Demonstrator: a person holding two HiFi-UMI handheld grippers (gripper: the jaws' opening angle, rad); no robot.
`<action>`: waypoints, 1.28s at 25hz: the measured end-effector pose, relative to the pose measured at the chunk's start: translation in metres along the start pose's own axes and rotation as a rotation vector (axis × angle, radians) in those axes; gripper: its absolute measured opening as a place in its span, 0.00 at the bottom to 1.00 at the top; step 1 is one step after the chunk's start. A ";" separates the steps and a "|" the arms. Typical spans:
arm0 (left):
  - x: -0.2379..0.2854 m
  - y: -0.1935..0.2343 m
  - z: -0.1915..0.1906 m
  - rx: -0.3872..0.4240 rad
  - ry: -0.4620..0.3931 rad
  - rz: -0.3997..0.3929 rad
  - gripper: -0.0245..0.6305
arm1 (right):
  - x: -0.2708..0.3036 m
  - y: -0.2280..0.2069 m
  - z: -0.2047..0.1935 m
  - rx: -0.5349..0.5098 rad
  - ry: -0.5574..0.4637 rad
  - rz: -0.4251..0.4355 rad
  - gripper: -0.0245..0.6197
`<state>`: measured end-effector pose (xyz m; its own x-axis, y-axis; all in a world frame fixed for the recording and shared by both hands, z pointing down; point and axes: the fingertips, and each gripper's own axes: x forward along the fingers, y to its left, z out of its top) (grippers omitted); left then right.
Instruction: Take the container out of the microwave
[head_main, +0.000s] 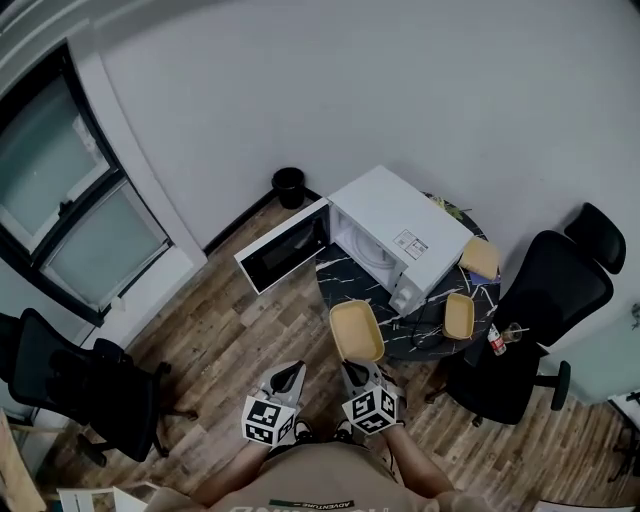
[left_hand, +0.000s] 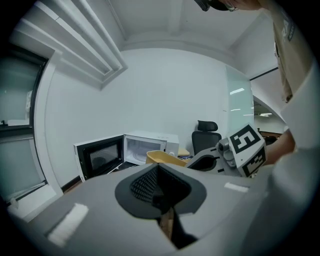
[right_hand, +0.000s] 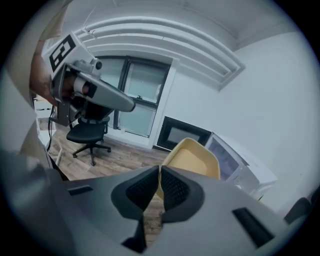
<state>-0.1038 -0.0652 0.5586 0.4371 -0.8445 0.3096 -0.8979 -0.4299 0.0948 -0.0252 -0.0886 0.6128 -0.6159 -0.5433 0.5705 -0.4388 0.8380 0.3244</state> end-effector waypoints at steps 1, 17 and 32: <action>-0.002 0.002 0.000 0.001 -0.005 -0.005 0.05 | -0.002 0.001 0.006 -0.001 -0.007 -0.002 0.05; -0.011 -0.007 0.014 0.037 -0.038 -0.065 0.05 | -0.029 -0.001 0.032 0.029 -0.035 -0.068 0.05; -0.014 -0.008 0.018 0.040 -0.053 -0.045 0.05 | -0.035 -0.008 0.031 0.022 -0.046 -0.067 0.05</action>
<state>-0.1017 -0.0556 0.5363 0.4803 -0.8392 0.2551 -0.8748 -0.4795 0.0698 -0.0206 -0.0784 0.5671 -0.6136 -0.6003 0.5130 -0.4943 0.7986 0.3433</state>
